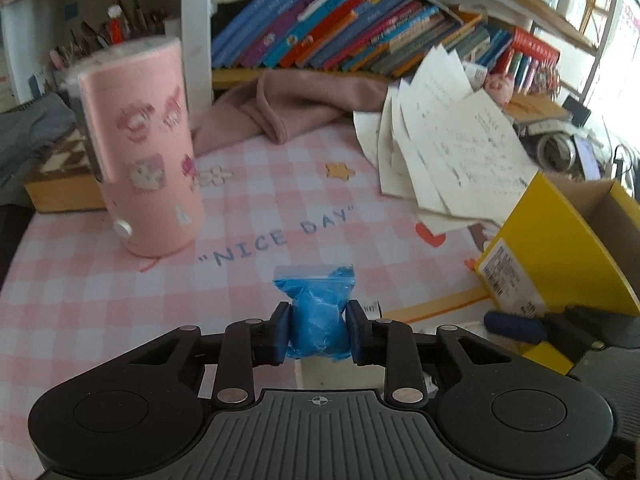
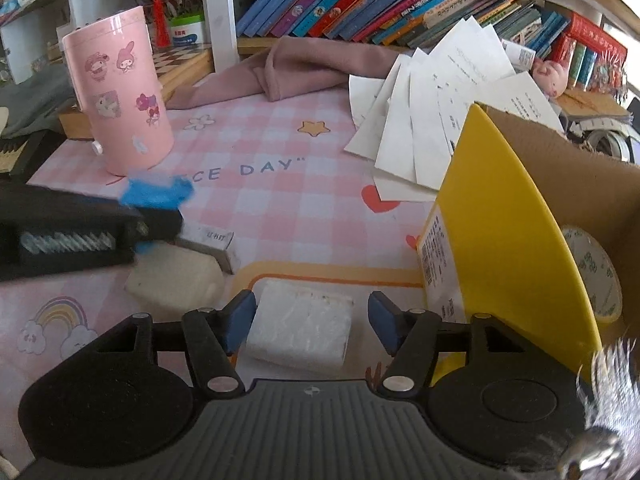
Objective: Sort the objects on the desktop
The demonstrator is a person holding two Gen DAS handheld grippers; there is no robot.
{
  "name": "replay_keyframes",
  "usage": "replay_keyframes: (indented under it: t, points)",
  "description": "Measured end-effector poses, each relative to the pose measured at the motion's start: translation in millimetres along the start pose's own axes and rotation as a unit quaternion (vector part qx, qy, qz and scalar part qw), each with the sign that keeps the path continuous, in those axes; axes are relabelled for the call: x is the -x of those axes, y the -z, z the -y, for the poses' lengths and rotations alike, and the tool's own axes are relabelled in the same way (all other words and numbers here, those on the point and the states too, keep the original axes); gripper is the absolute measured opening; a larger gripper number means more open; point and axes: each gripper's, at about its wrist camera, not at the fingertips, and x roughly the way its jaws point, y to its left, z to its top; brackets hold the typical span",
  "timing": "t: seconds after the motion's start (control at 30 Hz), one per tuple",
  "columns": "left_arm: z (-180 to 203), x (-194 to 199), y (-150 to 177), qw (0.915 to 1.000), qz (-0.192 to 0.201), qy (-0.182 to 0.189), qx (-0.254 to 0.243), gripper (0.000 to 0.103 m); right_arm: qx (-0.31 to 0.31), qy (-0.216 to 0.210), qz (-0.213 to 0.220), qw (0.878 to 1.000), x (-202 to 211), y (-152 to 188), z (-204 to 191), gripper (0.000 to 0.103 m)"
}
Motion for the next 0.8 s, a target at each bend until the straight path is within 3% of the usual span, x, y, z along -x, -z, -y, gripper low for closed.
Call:
replay_keyframes:
  t: [0.2,0.3,0.47,0.8]
  points:
    - [-4,15,-1,0.9996,0.013,0.014,0.021,0.027,0.002,-0.017,-0.007,1.0,-4,1,-4,0.06]
    - [-3,21,-1,0.9994,0.021,0.018,0.021,0.027,0.0,-0.037,-0.027,0.999,-9,2,-6,0.054]
    - [-5,35,-3,0.9988,0.038,0.021,0.023,0.027,-0.007,-0.046,-0.03,0.998,-1,4,-5,0.052]
    - [-11,83,0,0.9944,0.087,0.037,0.049,0.026,0.028,-0.042,0.09,0.995,75,5,-10,0.052]
